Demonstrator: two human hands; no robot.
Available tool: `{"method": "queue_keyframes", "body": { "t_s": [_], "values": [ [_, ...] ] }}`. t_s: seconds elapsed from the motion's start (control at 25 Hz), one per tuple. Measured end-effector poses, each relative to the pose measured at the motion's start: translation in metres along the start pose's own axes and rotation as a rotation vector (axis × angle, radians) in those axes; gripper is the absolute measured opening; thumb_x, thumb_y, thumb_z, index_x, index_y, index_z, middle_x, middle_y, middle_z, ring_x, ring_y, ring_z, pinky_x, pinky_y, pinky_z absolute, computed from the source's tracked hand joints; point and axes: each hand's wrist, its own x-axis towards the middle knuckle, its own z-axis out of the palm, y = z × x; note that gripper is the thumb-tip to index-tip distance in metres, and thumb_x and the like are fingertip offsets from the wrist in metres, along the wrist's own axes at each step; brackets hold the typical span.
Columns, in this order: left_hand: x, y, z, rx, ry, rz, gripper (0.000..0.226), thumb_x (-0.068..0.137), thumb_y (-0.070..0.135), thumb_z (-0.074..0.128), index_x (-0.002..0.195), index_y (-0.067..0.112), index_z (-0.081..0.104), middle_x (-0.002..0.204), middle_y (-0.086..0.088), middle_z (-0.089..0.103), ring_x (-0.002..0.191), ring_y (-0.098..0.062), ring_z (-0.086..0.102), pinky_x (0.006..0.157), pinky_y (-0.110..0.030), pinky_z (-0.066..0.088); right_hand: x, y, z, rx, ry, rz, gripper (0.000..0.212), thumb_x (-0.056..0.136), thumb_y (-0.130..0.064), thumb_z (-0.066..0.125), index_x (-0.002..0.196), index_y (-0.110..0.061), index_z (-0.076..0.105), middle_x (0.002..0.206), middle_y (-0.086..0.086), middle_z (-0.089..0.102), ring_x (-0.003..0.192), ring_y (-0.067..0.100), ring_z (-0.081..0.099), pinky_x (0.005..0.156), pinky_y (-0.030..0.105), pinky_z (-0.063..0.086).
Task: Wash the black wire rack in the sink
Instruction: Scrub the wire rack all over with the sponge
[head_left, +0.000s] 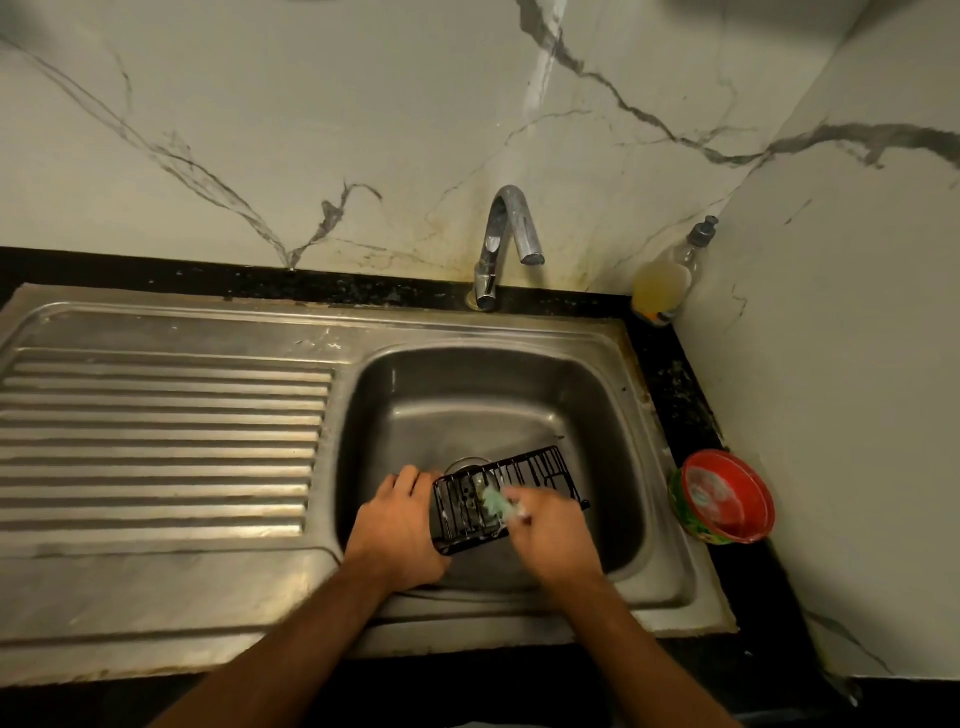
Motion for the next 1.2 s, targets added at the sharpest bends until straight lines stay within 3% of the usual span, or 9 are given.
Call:
{"method": "queue_keyframes", "body": {
  "t_s": [0.12, 0.36, 0.48, 0.64, 0.76, 0.84, 0.96, 1.12, 1.2],
  "values": [
    [-0.001, 0.001, -0.001, 0.008, 0.0, 0.015, 0.092, 0.063, 0.063, 0.07, 0.144, 0.033, 0.038, 0.13, 0.01, 0.042, 0.123, -0.016, 0.044, 0.098, -0.041, 0.052, 0.017, -0.002, -0.011, -0.013, 0.142, -0.034, 0.038, 0.097, -0.017, 0.051, 0.13, -0.034, 0.061, 0.105, 0.0, 0.061, 0.087, 0.014, 0.062, 0.082, 0.025, 0.052],
    [-0.002, 0.003, -0.002, 0.012, 0.008, -0.021, 0.092, 0.062, 0.062, 0.072, 0.142, 0.033, 0.038, 0.127, 0.009, 0.042, 0.12, -0.015, 0.045, 0.096, -0.039, 0.053, 0.013, -0.021, 0.008, -0.171, -0.059, -0.019, 0.021, 0.095, -0.015, 0.057, 0.112, -0.013, 0.069, 0.111, 0.008, 0.062, 0.101, 0.022, 0.064, 0.092, 0.033, 0.054],
    [-0.002, 0.002, -0.001, 0.036, 0.009, -0.028, 0.09, 0.062, 0.062, 0.07, 0.141, 0.031, 0.039, 0.126, 0.008, 0.042, 0.119, -0.016, 0.045, 0.093, -0.038, 0.054, 0.014, -0.021, 0.005, -0.018, -0.078, 0.106, 0.019, 0.093, -0.012, 0.059, 0.106, -0.013, 0.072, 0.099, 0.008, 0.07, 0.087, 0.018, 0.065, 0.08, 0.027, 0.055],
    [-0.002, 0.001, 0.002, 0.06, 0.025, 0.002, 0.09, 0.064, 0.063, 0.068, 0.142, 0.031, 0.038, 0.126, 0.009, 0.042, 0.118, -0.015, 0.045, 0.09, -0.037, 0.055, 0.025, -0.025, 0.004, 0.206, -0.156, 0.248, 0.025, 0.092, -0.005, 0.062, 0.113, -0.014, 0.07, 0.105, 0.009, 0.069, 0.071, 0.013, 0.069, 0.059, 0.02, 0.058],
    [-0.001, 0.001, 0.005, 0.064, 0.029, 0.023, 0.09, 0.062, 0.066, 0.068, 0.14, 0.031, 0.04, 0.126, 0.01, 0.042, 0.117, -0.015, 0.046, 0.088, -0.037, 0.055, 0.033, -0.028, 0.003, 0.367, -0.147, 0.404, 0.02, 0.085, -0.007, 0.075, 0.104, -0.011, 0.072, 0.094, 0.006, 0.071, 0.074, 0.018, 0.073, 0.06, 0.027, 0.061],
    [0.0, 0.0, 0.005, 0.059, 0.029, 0.026, 0.09, 0.062, 0.067, 0.067, 0.14, 0.031, 0.041, 0.127, 0.009, 0.043, 0.116, -0.015, 0.046, 0.088, -0.038, 0.056, 0.036, -0.025, 0.009, 0.22, -0.131, 0.374, 0.019, 0.081, -0.012, 0.079, 0.1, -0.012, 0.074, 0.093, 0.007, 0.073, 0.079, 0.018, 0.073, 0.069, 0.03, 0.062],
    [0.0, -0.001, 0.006, 0.041, 0.024, 0.025, 0.088, 0.063, 0.066, 0.067, 0.139, 0.03, 0.041, 0.126, 0.01, 0.043, 0.115, -0.014, 0.047, 0.088, -0.037, 0.056, 0.031, -0.028, 0.013, -0.02, -0.095, 0.24, 0.012, 0.087, -0.014, 0.067, 0.096, -0.011, 0.075, 0.093, 0.009, 0.075, 0.084, 0.02, 0.072, 0.079, 0.035, 0.061],
    [-0.003, -0.001, 0.003, -0.011, 0.032, 0.018, 0.088, 0.063, 0.062, 0.068, 0.141, 0.031, 0.04, 0.126, 0.009, 0.043, 0.116, -0.015, 0.047, 0.09, -0.038, 0.055, 0.025, -0.032, -0.003, 0.244, -0.062, 0.243, 0.018, 0.086, -0.003, 0.06, 0.08, -0.01, 0.076, 0.071, 0.007, 0.073, 0.064, 0.015, 0.073, 0.065, 0.033, 0.062],
    [-0.005, -0.001, 0.002, -0.044, 0.04, 0.01, 0.089, 0.063, 0.06, 0.069, 0.142, 0.031, 0.039, 0.126, 0.01, 0.043, 0.117, -0.015, 0.047, 0.092, -0.037, 0.054, 0.013, -0.036, -0.012, 0.375, 0.052, 0.222, 0.017, 0.089, -0.009, 0.064, 0.082, -0.019, 0.077, 0.073, 0.002, 0.073, 0.064, 0.011, 0.072, 0.066, 0.032, 0.062]
  ]
}}
